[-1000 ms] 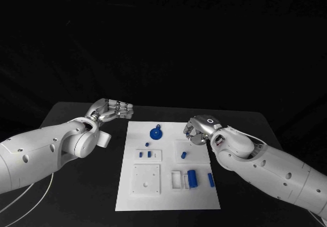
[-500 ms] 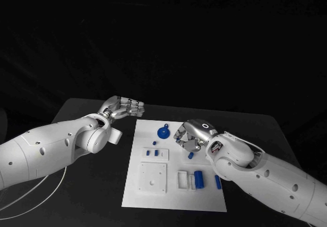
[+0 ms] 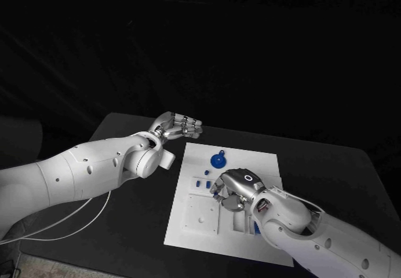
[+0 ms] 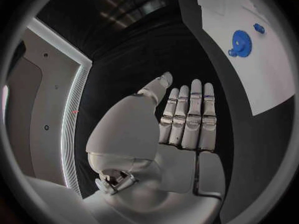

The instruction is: Assemble the parts on the task board

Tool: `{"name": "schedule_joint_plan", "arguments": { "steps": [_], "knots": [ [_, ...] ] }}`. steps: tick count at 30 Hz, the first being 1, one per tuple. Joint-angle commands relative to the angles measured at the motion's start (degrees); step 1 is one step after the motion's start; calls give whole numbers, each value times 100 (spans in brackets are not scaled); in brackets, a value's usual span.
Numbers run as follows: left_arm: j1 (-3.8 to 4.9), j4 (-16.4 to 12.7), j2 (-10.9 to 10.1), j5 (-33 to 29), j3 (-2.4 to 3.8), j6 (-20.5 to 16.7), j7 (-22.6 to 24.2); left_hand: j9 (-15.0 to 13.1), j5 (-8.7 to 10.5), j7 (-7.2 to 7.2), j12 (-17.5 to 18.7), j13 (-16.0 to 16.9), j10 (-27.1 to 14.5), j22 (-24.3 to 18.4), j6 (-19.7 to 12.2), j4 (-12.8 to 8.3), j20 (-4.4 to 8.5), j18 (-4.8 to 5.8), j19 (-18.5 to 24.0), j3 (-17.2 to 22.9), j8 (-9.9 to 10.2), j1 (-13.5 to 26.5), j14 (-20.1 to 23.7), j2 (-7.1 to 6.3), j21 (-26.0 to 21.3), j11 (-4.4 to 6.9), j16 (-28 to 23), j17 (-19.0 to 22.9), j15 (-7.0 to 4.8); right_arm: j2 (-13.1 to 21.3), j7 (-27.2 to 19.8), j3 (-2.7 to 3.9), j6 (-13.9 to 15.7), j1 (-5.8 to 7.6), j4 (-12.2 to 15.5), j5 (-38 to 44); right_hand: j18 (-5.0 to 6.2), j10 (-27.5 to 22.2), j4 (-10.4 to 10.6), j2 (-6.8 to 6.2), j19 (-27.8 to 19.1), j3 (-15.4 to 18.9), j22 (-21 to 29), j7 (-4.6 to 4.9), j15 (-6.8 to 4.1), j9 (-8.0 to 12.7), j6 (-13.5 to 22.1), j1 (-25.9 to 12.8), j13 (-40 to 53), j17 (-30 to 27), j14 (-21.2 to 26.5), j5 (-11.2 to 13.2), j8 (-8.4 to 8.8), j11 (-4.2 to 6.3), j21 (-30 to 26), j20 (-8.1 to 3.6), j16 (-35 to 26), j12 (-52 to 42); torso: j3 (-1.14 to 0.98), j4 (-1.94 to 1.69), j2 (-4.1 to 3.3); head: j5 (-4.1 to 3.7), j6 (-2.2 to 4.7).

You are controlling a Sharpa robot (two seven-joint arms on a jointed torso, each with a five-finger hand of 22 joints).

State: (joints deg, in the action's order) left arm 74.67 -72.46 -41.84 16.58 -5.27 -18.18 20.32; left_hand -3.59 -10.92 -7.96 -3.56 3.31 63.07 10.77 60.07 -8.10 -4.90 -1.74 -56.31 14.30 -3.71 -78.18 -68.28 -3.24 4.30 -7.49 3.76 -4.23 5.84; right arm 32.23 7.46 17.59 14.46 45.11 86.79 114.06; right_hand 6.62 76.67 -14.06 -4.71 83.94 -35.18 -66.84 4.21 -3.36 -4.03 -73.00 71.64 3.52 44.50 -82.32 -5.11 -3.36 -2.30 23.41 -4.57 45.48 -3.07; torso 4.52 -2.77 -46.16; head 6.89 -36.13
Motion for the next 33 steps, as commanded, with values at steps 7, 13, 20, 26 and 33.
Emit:
{"name": "schedule_joint_plan", "arguments": {
  "steps": [7,13,20,26,33],
  "knots": [
    [18,27,64,-93,7,-100,92,-5,-15,-7,8,-1,2,-5,6,-3,-15,53,-41,7,7,9,26,11,34,-11,-8,0,26,-61,-55,-123,-170,-80,-50,399,87,97,-26,47,229,29,11,23,-31,-10,-1,21,3,13,-17,-35,-31,95,-22,-33,-39,-34,-5,1,-3,199,-61],
    [19,37,83,-100,7,-99,87,-5,-15,-7,8,-1,2,-5,6,-3,-15,53,-41,7,7,9,26,11,34,-11,-8,0,26,-107,-52,-207,-173,-127,-89,426,88,96,-35,53,227,29,16,24,-32,-10,0,12,3,16,-18,-45,-31,94,-34,-34,-43,-33,-6,4,-4,316,-97],
    [20,42,96,-102,7,-62,63,-5,-15,-7,8,-1,2,-5,6,-3,-15,53,-41,7,7,9,26,11,34,-11,-8,0,26,-138,-25,-237,-172,-151,-126,432,87,95,-39,55,228,30,17,24,-31,-10,0,8,3,16,-19,-47,-31,94,-34,-33,-45,-33,-1,2,-4,357,-132],
    [20,51,99,-102,7,-38,44,-5,-27,-10,8,-1,-3,-36,4,8,-22,47,-39,11,7,9,34,14,37,-12,-7,-1,29,-153,-27,-244,-163,-168,-128,426,87,96,-54,67,230,31,19,24,-32,-12,-2,0,3,18,-21,-39,-32,94,-29,-35,-51,-33,-6,8,-3,408,-157],
    [20,57,99,-103,8,-21,29,-6,-24,-12,8,-1,-12,-48,1,17,-24,47,-38,10,6,20,42,18,39,-16,-7,-1,32,-159,-31,-246,-162,-179,-137,423,88,101,-59,69,229,32,23,23,-35,-13,-6,-3,3,18,-23,-40,-33,96,-35,-35,-53,-33,-4,5,-2,424,-167]
  ]
}}
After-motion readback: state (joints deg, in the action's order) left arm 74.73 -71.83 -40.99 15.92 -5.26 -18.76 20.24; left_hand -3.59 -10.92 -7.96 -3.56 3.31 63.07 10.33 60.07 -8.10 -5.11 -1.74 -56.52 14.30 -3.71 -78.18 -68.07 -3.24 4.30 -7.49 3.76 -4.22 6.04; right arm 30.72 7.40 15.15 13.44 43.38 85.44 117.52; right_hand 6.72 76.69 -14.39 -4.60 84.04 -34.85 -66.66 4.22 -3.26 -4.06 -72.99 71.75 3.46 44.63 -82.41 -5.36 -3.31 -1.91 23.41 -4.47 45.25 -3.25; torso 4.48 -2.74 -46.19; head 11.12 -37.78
